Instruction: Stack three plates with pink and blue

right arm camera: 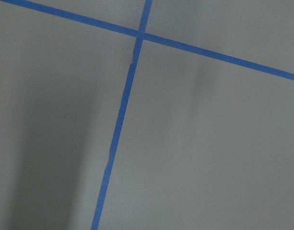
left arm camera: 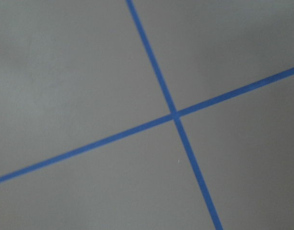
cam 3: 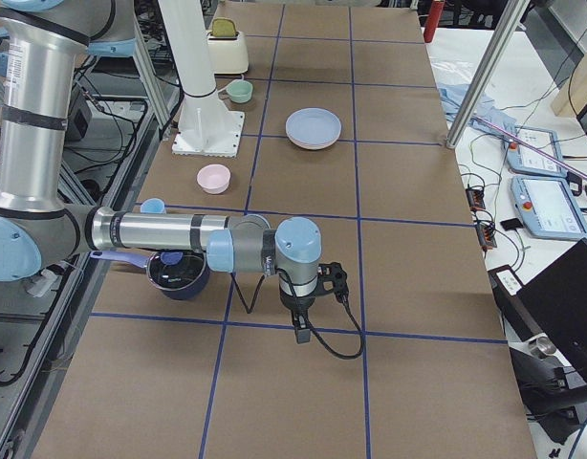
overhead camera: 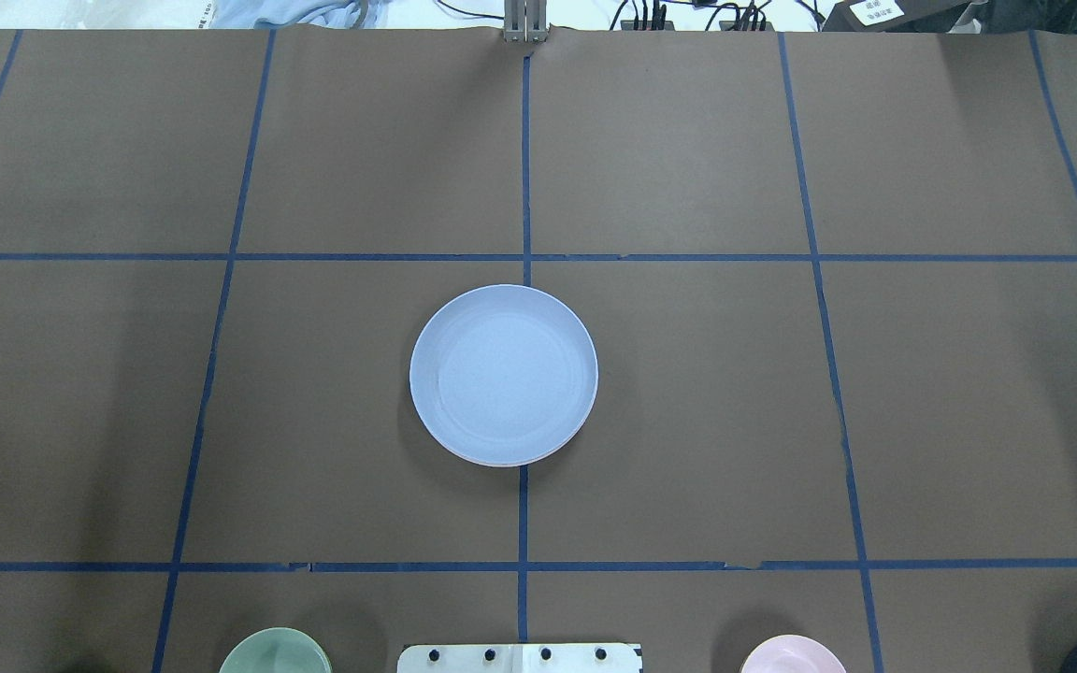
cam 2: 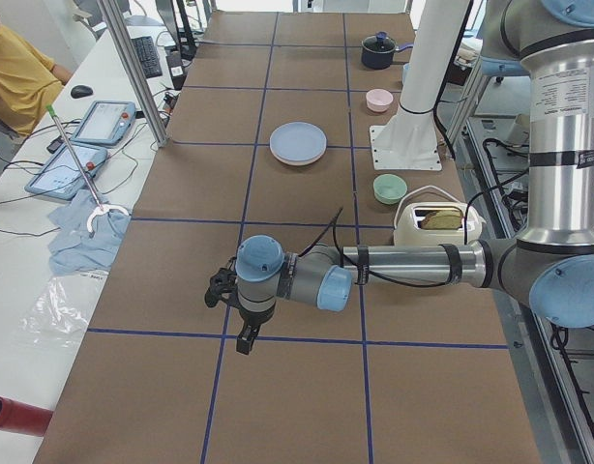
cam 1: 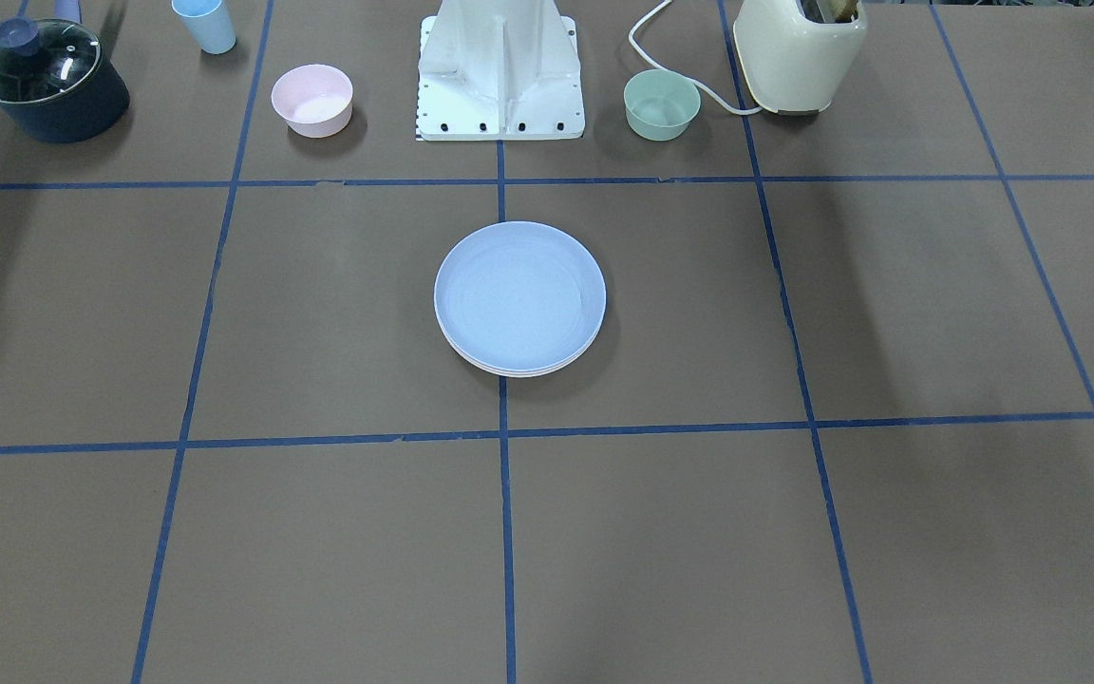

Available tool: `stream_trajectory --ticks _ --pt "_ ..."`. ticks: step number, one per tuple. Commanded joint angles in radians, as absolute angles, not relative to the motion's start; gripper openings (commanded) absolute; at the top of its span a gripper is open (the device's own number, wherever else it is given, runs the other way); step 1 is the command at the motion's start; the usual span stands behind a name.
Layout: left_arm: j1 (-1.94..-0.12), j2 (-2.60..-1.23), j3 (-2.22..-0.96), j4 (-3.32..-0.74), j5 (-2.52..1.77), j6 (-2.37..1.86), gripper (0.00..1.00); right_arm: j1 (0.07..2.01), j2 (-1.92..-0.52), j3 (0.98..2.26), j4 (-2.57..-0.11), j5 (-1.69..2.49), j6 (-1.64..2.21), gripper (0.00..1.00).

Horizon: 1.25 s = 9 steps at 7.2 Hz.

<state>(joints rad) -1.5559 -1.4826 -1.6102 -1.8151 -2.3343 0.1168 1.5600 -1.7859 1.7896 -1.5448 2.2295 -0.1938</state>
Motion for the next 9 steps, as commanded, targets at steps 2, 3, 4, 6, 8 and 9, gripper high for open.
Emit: stream_trajectory --ticks 2,3,4,6,8,9 --pt "-1.580 -1.486 -1.635 -1.742 -2.395 0.118 1.00 1.560 -1.787 1.792 -1.545 2.269 -0.193 1.00" --pt "-1.580 -1.485 -1.676 -1.692 -2.395 0.117 1.00 1.560 -1.787 1.790 -1.546 2.269 -0.193 1.00" --pt "-1.580 -1.474 -1.710 -1.649 -2.382 0.118 1.00 1.560 -1.787 1.790 -1.545 2.269 -0.193 1.00" --pt "-1.575 -1.470 -1.680 -1.649 -2.384 0.112 1.00 1.560 -1.789 1.790 -1.545 2.269 -0.193 1.00" --pt "-1.575 -1.468 -1.680 -1.660 -2.396 0.112 1.00 1.560 -1.789 1.790 -1.545 2.269 -0.193 1.00" --pt "-1.578 -1.467 -1.690 -1.660 -2.392 0.113 1.00 1.560 -1.789 1.790 -1.545 2.269 -0.193 1.00"
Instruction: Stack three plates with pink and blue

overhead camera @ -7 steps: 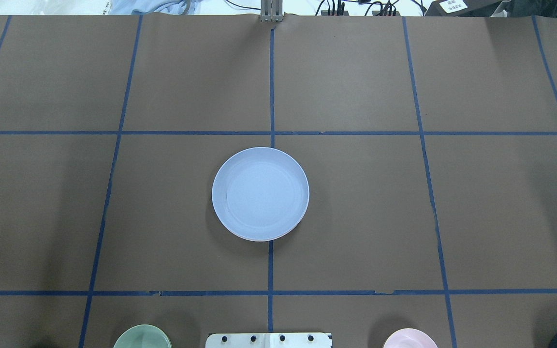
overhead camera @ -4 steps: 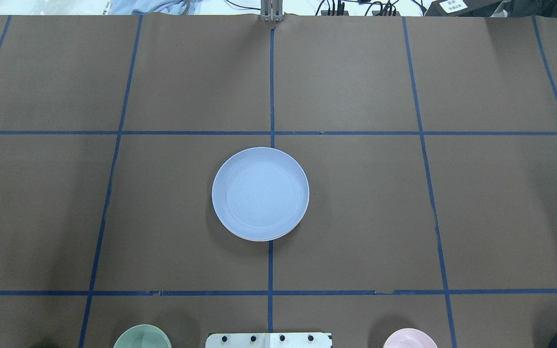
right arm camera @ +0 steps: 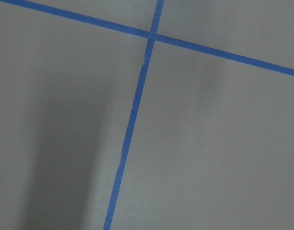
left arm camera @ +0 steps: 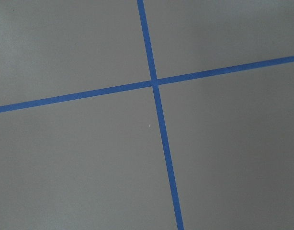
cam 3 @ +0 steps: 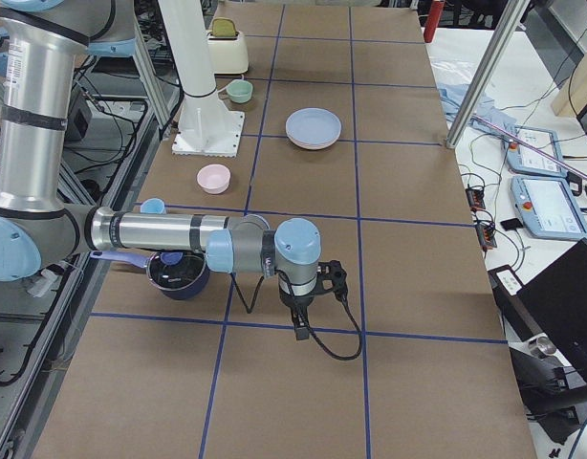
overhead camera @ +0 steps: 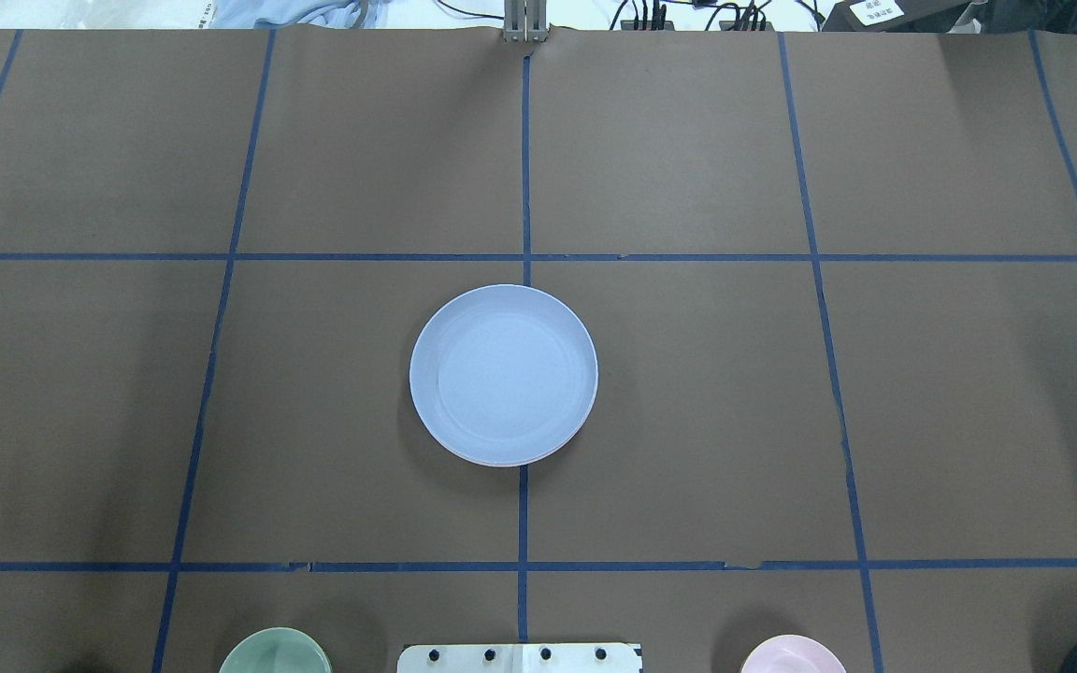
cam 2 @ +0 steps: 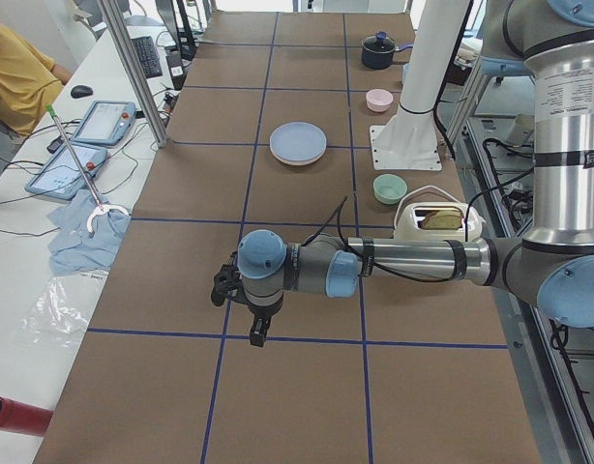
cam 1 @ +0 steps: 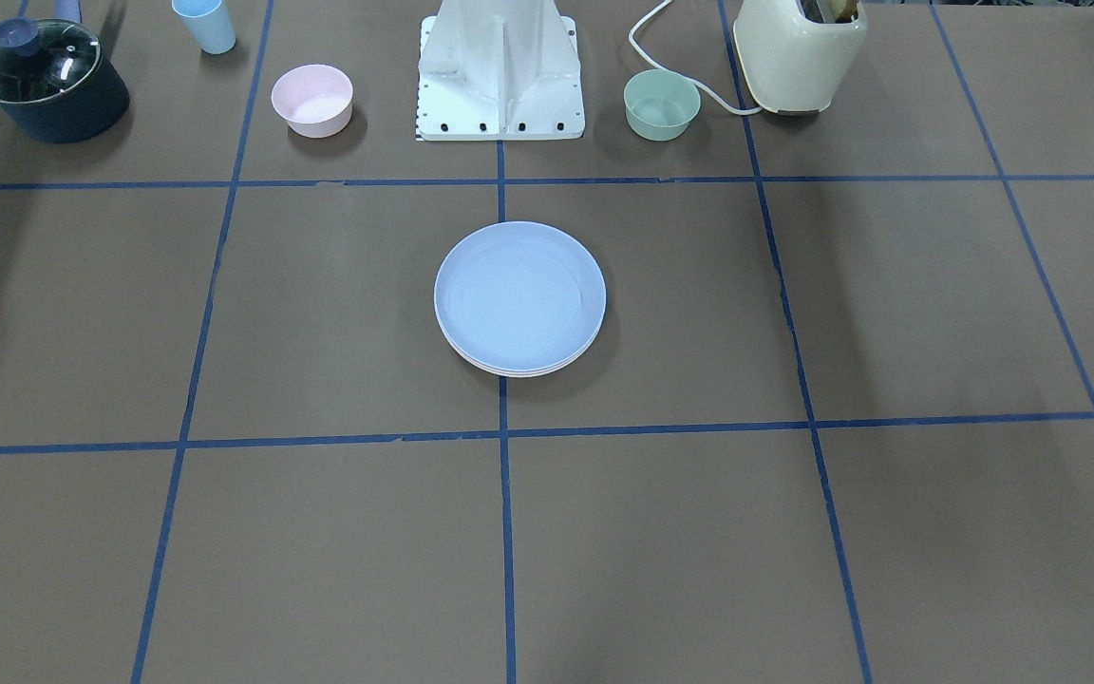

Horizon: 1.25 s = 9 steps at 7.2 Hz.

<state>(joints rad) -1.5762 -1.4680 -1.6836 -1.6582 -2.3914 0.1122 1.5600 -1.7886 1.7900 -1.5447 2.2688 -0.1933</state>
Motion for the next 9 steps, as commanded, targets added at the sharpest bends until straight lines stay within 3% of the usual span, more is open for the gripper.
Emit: stream_trajectory --ticks 1,9 --pt "-1.578 -1.466 -1.687 -1.660 -2.393 0.117 1.00 1.560 -1.789 1.790 -1.545 2.269 -0.193 1.00" --pt "-1.575 -1.440 -1.695 -1.657 -2.375 0.115 1.00 1.560 -1.789 1.790 -1.545 2.307 -0.195 1.00"
